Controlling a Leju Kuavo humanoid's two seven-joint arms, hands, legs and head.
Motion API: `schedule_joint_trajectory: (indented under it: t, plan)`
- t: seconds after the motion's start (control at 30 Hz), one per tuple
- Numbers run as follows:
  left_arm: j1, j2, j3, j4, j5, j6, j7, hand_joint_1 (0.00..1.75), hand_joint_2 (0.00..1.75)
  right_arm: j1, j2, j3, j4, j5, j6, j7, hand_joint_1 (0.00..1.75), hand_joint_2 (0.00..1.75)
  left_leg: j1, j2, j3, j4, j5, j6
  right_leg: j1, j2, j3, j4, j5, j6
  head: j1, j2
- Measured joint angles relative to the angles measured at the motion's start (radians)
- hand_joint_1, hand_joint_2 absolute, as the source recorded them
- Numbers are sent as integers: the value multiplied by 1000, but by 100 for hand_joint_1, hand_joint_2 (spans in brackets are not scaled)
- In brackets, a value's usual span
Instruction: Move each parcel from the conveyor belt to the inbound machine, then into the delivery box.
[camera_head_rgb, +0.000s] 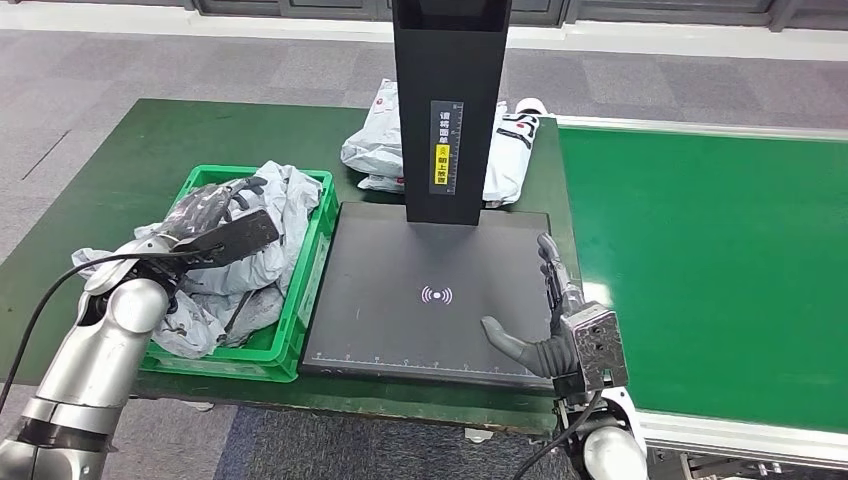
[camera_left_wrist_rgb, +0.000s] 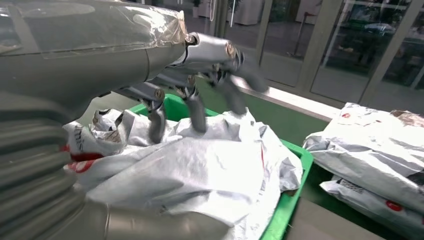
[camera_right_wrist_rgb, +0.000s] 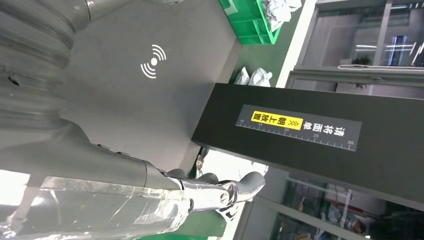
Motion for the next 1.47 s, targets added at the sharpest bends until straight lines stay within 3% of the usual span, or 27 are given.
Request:
schedule_joint_trajectory:
  t: [0.27, 0.47, 0.53, 0.63, 0.7, 1.17, 1.33, 1.4, 1.43, 1.47]
  plan:
    - [11, 0, 1, -16, 19, 27, 1, 0, 0, 5, 0, 0, 0, 2, 5, 1, 0, 175, 0, 0, 0, 0, 0, 0, 0, 0, 0, 0, 0, 0, 0, 0]
    - [27, -2, 8, -33, -10, 123, 54, 0, 0, 8, 0, -1, 0, 12, 14, 2, 0, 175, 0, 0, 0, 0, 0, 0, 0, 0, 0, 0, 0, 0, 0, 0]
    - [29, -9, 17, -35, -20, 199, 53, 0, 0, 8, 1, -3, 0, 14, 16, 5, 0, 175, 0, 0, 0, 0, 0, 0, 0, 0, 0, 0, 0, 0, 0, 0]
    - [32, -37, 43, -63, -35, 434, -13, 0, 0, 8, 3, -6, -1, 20, 16, 16, 0, 175, 0, 0, 0, 0, 0, 0, 0, 0, 0, 0, 0, 0, 0, 0]
    - [33, -55, 56, -95, -40, 535, -40, 0, 0, 8, 7, -6, -1, 22, 15, 21, 0, 175, 0, 0, 0, 0, 0, 0, 0, 0, 1, 0, 0, 0, 0, 0]
    - [46, -89, 70, -168, -38, 563, -43, 0, 0, 8, 12, -6, -3, 24, 15, 26, 0, 175, 0, 0, 0, 0, 0, 0, 0, 0, 1, 0, 0, 0, 0, 0]
    - [82, -120, 88, -237, 162, 683, -220, 0, 0, 2, 12, -6, -2, 23, 18, 25, 0, 175, 0, 0, 0, 0, 0, 0, 0, 0, 1, 0, 0, 0, 0, 0]
    - [116, -143, 85, -294, 282, 677, -261, 0, 0, -2, 12, -6, 0, 22, 13, 21, 0, 175, 0, 0, 0, 0, -1, 0, 0, 0, 1, -1, 0, 0, 0, 0]
    - [136, -157, 80, -321, 335, 660, -269, 0, 44, -3, 12, -6, 1, 22, 9, 19, 0, 175, 0, 0, 0, 0, -1, 1, 0, 0, 1, -1, 0, 0, 0, 0]
    - [146, -164, 77, -334, 361, 650, -271, 0, 58, -3, 12, -6, 1, 22, 7, 17, 0, 175, 0, 0, 0, 0, -1, 1, 0, 0, 1, -1, -1, 0, 0, 0]
